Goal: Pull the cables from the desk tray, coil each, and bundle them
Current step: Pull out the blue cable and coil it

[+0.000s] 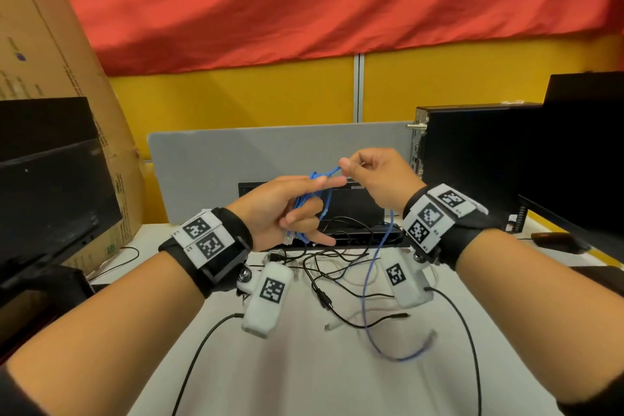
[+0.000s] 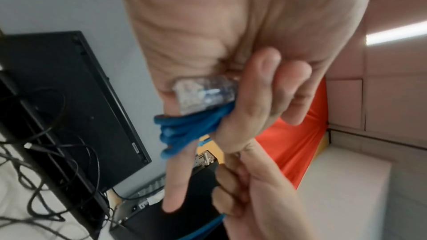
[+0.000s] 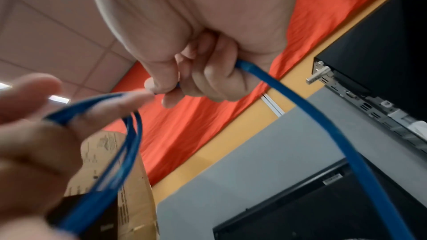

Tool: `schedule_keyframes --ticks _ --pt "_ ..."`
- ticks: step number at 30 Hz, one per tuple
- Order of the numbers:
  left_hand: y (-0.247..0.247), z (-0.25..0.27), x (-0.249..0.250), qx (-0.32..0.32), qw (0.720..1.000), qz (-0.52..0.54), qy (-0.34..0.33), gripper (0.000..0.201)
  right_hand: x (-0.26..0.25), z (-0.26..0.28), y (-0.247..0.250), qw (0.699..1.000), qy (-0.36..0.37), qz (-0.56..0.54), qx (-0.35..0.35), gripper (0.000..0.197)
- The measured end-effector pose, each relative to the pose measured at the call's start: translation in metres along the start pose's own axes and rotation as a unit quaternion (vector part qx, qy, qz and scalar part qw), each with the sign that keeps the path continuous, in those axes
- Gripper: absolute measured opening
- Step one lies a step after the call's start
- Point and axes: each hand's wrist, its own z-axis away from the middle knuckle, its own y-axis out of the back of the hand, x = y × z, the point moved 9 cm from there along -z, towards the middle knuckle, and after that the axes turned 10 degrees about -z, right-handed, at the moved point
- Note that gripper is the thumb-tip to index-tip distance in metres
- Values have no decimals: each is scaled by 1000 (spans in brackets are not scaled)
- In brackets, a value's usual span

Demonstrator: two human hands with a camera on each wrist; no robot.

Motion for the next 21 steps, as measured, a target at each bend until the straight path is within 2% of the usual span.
schedule_keyframes --ticks 2,5,8,11,15,17,21 --pt "-2 0 5 -13 999 48 -22 43 9 1 -6 1000 5 20 -7 32" --pt "0 -3 8 5 993 107 -44 45 22 3 -18 999 -7 37 -28 29" --pt "9 -5 13 58 989 112 -73 41 39 12 -37 994 -38 71 -80 29" --pt "25 -7 17 139 979 105 -104 37 48 25 -54 982 -53 128 -130 27" --pt "44 -5 22 203 959 132 -148 23 45 42 -77 951 -64 203 -225 30" --pt "48 -5 25 216 956 115 -159 15 37 47 -80 946 -57 218 -235 34" --pt "51 -7 21 217 965 47 -141 15 11 46 -75 934 5 282 -217 38"
